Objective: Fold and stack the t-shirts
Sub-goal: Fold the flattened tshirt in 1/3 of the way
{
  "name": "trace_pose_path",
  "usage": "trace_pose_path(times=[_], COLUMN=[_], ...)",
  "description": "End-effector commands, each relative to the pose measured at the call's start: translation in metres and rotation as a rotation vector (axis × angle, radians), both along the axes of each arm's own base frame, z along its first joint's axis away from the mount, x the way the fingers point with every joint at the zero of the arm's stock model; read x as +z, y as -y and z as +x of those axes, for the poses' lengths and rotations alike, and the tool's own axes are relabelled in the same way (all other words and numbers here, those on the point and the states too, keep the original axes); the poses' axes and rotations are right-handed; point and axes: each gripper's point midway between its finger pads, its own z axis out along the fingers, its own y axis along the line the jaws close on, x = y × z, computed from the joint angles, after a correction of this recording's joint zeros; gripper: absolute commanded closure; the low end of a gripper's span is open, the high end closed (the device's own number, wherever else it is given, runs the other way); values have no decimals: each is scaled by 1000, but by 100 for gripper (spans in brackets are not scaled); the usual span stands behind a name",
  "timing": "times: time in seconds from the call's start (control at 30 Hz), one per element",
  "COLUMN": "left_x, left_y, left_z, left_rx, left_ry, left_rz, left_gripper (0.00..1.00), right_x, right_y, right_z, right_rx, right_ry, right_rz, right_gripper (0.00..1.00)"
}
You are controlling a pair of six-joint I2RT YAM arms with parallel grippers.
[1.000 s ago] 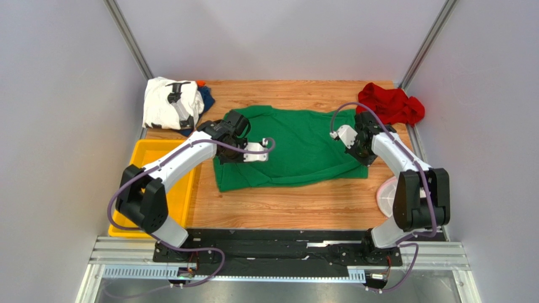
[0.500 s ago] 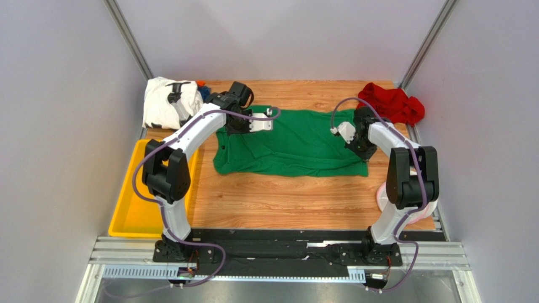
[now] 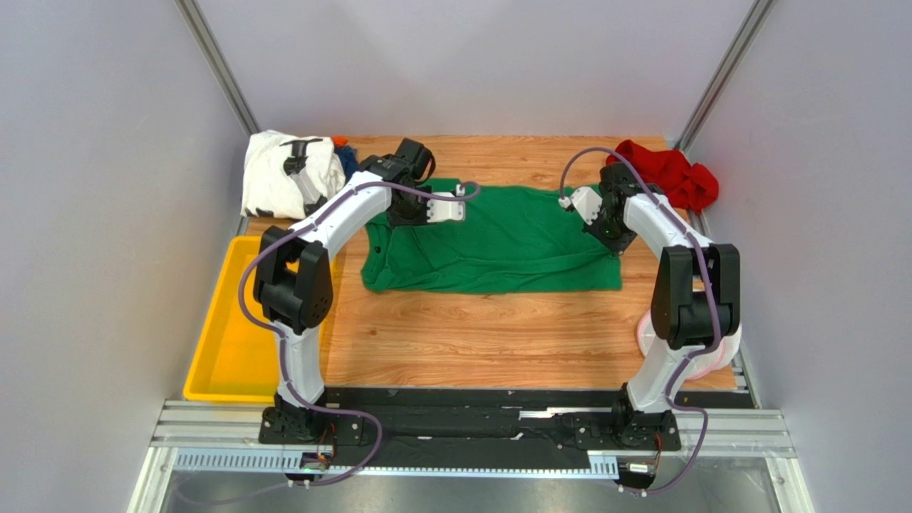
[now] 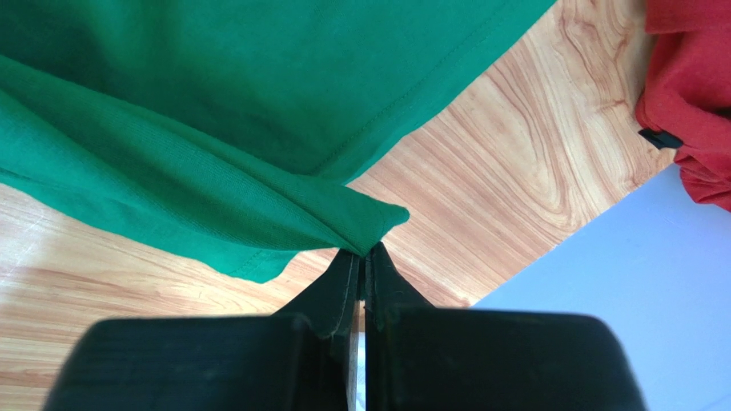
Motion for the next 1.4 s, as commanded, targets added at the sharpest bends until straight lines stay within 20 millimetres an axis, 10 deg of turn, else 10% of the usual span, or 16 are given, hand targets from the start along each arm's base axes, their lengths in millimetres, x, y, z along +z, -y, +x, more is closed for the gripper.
trace_pose_path(times=[0.0,1.37], left_x=[16,10], left_y=[6,-15], left_z=[23,62], left_rx=[-9,45], left_ry=[68,127], left_rz=[-34,-22], left_gripper=[100,100], right_x=[6,-5], right_y=[5,12], right_z=[15,45], right_rx=[7,-20], right_ry=[17,18], right_rz=[-22,-49], right_gripper=[100,94])
